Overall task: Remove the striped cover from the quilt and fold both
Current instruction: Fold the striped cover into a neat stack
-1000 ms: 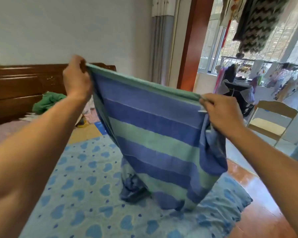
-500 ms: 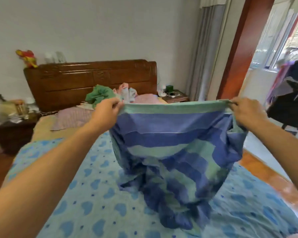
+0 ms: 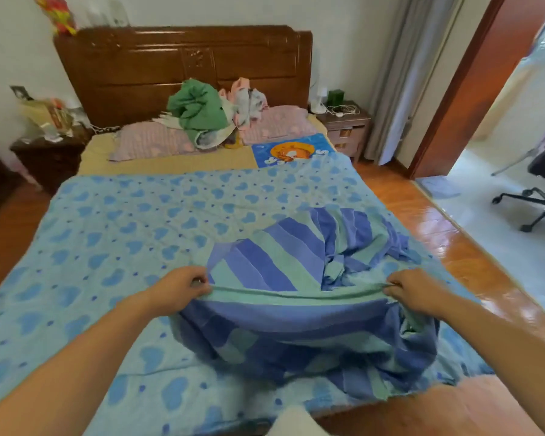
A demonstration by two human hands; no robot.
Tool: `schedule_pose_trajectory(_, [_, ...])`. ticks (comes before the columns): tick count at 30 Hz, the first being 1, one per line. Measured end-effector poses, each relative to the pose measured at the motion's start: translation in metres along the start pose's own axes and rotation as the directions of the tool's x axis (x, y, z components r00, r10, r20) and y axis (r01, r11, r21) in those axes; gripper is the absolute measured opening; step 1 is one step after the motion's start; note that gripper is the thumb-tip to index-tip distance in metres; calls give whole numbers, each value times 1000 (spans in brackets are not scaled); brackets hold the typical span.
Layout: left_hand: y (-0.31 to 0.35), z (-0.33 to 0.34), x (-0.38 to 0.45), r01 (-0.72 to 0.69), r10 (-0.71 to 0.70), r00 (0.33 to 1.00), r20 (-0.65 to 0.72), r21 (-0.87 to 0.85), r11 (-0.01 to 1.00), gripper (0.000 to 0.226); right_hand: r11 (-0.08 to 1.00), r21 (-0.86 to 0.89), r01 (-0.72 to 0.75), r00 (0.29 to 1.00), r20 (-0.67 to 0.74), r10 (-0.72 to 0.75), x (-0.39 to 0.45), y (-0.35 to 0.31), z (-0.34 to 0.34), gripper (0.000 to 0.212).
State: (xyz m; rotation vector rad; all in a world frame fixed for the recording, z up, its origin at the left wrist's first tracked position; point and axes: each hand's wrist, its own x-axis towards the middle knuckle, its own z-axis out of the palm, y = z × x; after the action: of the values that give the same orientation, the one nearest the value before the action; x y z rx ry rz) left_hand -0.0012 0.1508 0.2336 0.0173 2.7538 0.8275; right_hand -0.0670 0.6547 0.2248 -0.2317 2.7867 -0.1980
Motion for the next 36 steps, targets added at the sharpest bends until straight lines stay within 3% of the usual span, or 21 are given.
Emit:
schedule_pose_trajectory(2, [-10, 1, -10, 157, -146, 979, -139, 69, 985, 20, 999, 33, 18, 997, -78, -15, -6, 2, 13, 17])
schedule_pose_trajectory(4, [-36, -5, -31, 365, -301, 914, -274, 227, 903, 2, 972, -159, 172, 985, 25, -170, -21, 14, 34, 25])
schedule_pose_trajectory(5, [-53, -7, -45, 480, -380, 854, -356, 256, 839, 10, 937, -241, 254, 966, 108, -234, -26, 24, 51, 32])
schedule_pose_trajectory(7, [-81, -5, -73, 647, -510, 711, -484, 166, 744, 15, 878, -362, 314, 946, 192, -259, -43, 43, 86, 39])
schedule_pose_trajectory(9, [-91, 10, -88, 706, -572, 634, -520, 87, 703, 12, 841, -466, 273, 961, 174, -215, -50, 62, 107, 31])
schedule_pose_trajectory(12, [-77, 34, -88, 686, -618, 622, -480, -46, 726, 31, 871, -490, 10, 997, 68, 27, -37, 82, 102, 25])
schedule_pose_trajectory(15, [-63, 44, -79, 647, -625, 663, -412, -104, 756, 22, 947, -191, -259, 961, -152, 232, -21, 93, 77, 29])
schedule_pose_trajectory(17, [-57, 44, -71, 587, -593, 700, -399, -151, 795, 11, 957, 9, -290, 914, -294, 280, -8, 84, 35, 25])
schedule_pose_trajectory(19, [-45, 33, -58, 479, -526, 689, -499, -232, 847, 6, 942, 197, -270, 816, -472, 333, 16, 71, -32, 20])
schedule_pose_trajectory(21, [-23, 15, -41, 340, -503, 597, -625, -371, 864, 10, 840, 498, -216, 571, -633, 522, 42, 69, -111, 28])
schedule_pose_trajectory(22, [-10, 5, -33, 260, -497, 563, -660, -429, 865, 11, 748, 649, -140, 460, -626, 630, 50, 68, -147, 33])
schedule_pose_trajectory(23, [1, -2, -27, 175, -481, 578, -660, -475, 862, 10, 669, 743, 10, 390, -619, 682, 51, 62, -177, 36])
schedule_pose_trajectory(24, [9, -5, -22, 98, -442, 641, -628, -504, 858, 10, 638, 746, 188, 328, -660, 676, 46, 52, -193, 34])
schedule_pose_trajectory(26, [17, 2, -23, 67, -324, 819, -473, -482, 873, 11, 722, 591, 359, 252, -807, 534, 27, 20, -187, 18])
schedule_pose_trajectory(27, [18, 12, -27, 98, -272, 888, -371, -424, 900, 10, 803, 483, 349, 280, -871, 403, 20, 6, -169, 17])
schedule_pose_trajectory(28, [15, 26, -32, 128, -239, 931, -277, -366, 922, 8, 887, 344, 307, 419, -886, 199, 17, -2, -140, 21])
schedule_pose_trajectory(29, [12, 41, -38, 152, -227, 951, -211, -321, 935, 11, 954, 140, 264, 627, -777, -60, 18, -1, -104, 25])
schedule_pose_trajectory(30, [6, 55, -44, 162, -221, 959, -179, -294, 942, 18, 961, -74, 267, 828, -494, -267, 11, 3, -65, 28])
schedule_pose_trajectory(31, [1, 67, -48, 172, -222, 961, -166, -274, 946, 23, 922, -241, 302, 919, -183, -349, 1, 12, -29, 35])
schedule_pose_trajectory(33, [-12, 83, -53, 213, -249, 959, -132, -240, 947, 19, 831, -414, 371, 928, 158, -336, -16, 50, 22, 55])
schedule_pose_trajectory(36, [-30, 87, -57, 317, -327, 944, -47, -147, 937, 24, 772, -519, 367, 918, 337, -210, -31, 103, 54, 59])
